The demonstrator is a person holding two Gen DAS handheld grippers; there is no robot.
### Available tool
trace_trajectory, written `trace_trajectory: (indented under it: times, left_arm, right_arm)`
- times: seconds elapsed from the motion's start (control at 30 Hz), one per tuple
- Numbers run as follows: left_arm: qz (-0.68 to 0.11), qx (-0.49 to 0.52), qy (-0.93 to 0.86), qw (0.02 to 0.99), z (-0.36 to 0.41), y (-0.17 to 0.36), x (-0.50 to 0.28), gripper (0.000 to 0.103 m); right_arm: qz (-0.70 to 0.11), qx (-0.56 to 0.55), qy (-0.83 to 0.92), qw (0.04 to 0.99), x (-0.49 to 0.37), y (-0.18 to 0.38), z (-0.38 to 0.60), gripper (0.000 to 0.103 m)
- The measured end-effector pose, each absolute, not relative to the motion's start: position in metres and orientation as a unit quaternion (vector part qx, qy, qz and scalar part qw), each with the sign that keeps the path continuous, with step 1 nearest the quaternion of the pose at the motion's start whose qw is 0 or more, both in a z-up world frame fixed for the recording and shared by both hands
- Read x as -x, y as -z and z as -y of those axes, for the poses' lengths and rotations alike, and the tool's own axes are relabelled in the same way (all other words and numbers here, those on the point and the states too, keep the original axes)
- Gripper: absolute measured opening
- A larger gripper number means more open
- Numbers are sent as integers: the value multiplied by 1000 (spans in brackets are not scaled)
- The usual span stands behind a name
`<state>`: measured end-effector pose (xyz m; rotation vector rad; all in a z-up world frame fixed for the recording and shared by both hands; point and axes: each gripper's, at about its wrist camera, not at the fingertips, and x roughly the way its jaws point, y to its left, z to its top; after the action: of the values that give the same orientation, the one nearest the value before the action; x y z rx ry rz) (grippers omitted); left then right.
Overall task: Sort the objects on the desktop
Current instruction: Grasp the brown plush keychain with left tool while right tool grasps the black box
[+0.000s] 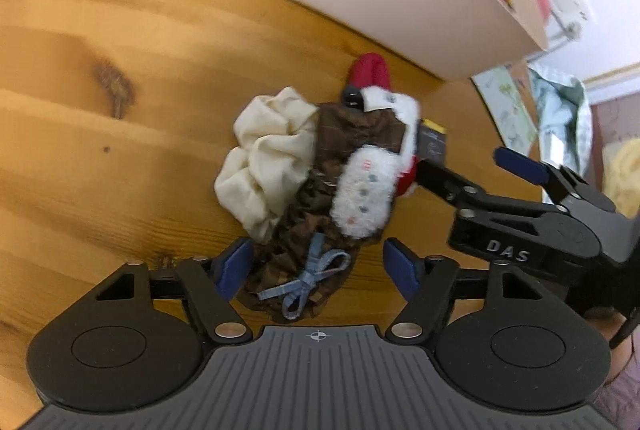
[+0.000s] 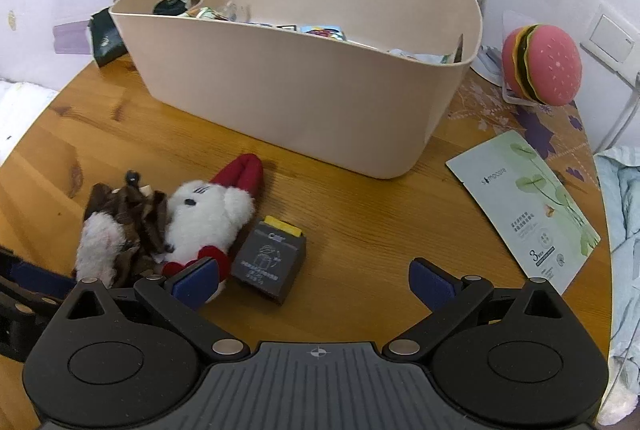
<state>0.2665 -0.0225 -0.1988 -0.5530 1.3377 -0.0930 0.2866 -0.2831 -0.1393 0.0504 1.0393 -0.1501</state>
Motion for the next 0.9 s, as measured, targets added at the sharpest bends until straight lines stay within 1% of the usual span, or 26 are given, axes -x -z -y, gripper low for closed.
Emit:
trace_trajectory:
  times: [0.13, 0.23, 0.3, 0.4, 0.43, 0.47, 0.5, 0.57, 0.6, 0.67, 0.7, 0.77, 0.8, 0.87, 0.9]
  left_arm:
    - [-614, 279, 26, 737, 16, 205, -267, 64]
    - [-613, 278, 28, 739, 18, 204, -269, 63]
    - [-613, 272, 31, 741, 22, 203, -271, 63]
    - [-610, 266, 36, 745, 27, 203, -274, 62]
    - [-609, 264, 38, 747, 28, 203, -274, 58]
    - [-609, 261, 40, 748, 29, 204, -275, 48]
    - [-610, 259, 44, 747, 29, 204, -276, 44]
    - [-610, 260, 47, 747, 29, 205, -278, 43]
    - [-610, 261, 46, 747, 28, 206, -278, 43]
    - [-609, 263, 45, 747, 27, 207, -276, 42]
    - [-609, 264, 44, 747, 27, 207, -276, 42]
    - [-609, 263, 44, 747, 26, 207, -275, 41]
    - [-610, 262, 44, 747, 26, 207, -274, 41]
    - [-611, 263, 47, 745, 27, 207, -273, 41]
    - [-612, 264, 49, 743, 27, 207, -271, 41]
  right_arm:
    - [-497, -32, 82, 863, -290, 142, 288, 103]
    - [-496, -44, 83, 863, -292, 144, 292, 101]
    - [-495, -48, 81, 864, -294, 145, 292, 100]
    - [-499, -49, 77, 862, -297, 149, 290, 94]
    - [-504, -49, 76, 859, -299, 151, 289, 91]
    - [-508, -49, 74, 857, -300, 153, 289, 88]
    - [-510, -51, 74, 855, -301, 155, 289, 86]
    - [-514, -56, 75, 853, -301, 158, 289, 77]
    - [-516, -59, 76, 851, -301, 160, 290, 74]
    - [-519, -63, 76, 849, -301, 162, 291, 61]
    - [-517, -62, 76, 850, -299, 162, 291, 58]
    - [-516, -60, 72, 852, -298, 162, 292, 44]
    - [-515, -61, 70, 852, -298, 161, 292, 41]
    - [-515, -60, 67, 852, -297, 161, 292, 30]
    - [-516, -59, 67, 852, -297, 160, 291, 30]
